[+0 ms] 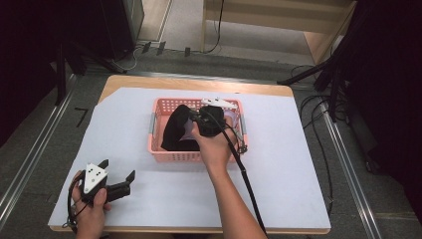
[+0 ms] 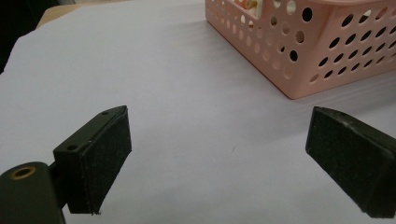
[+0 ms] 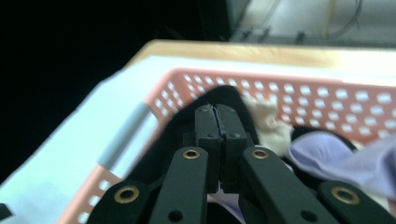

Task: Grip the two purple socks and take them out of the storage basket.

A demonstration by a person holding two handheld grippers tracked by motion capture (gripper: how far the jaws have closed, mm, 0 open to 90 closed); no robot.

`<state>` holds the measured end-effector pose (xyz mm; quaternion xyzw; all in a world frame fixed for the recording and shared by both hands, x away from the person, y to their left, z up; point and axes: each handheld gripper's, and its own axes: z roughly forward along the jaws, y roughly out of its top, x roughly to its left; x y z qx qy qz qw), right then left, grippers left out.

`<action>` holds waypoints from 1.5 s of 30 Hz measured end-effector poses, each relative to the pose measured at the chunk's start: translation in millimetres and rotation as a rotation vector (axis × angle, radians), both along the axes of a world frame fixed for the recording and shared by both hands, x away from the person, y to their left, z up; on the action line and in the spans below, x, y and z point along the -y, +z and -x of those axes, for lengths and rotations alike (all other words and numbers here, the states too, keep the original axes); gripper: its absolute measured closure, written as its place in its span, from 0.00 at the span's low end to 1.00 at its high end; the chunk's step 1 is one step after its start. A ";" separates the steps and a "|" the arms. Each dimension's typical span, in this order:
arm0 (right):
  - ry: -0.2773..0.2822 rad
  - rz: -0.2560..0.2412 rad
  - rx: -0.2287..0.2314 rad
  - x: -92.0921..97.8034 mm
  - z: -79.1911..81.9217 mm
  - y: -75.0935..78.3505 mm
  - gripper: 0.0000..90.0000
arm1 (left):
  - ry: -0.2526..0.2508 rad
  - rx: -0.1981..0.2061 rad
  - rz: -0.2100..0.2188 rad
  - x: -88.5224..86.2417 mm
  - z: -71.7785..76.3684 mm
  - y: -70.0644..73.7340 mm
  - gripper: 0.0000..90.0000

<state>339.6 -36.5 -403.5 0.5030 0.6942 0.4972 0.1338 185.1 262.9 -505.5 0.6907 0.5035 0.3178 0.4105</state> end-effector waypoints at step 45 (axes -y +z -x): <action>0.125 0.370 -0.344 -22.6 -23.9 -68.4 0.91 | -0.007 0.004 -0.002 0.1 0.2 -0.2 0.09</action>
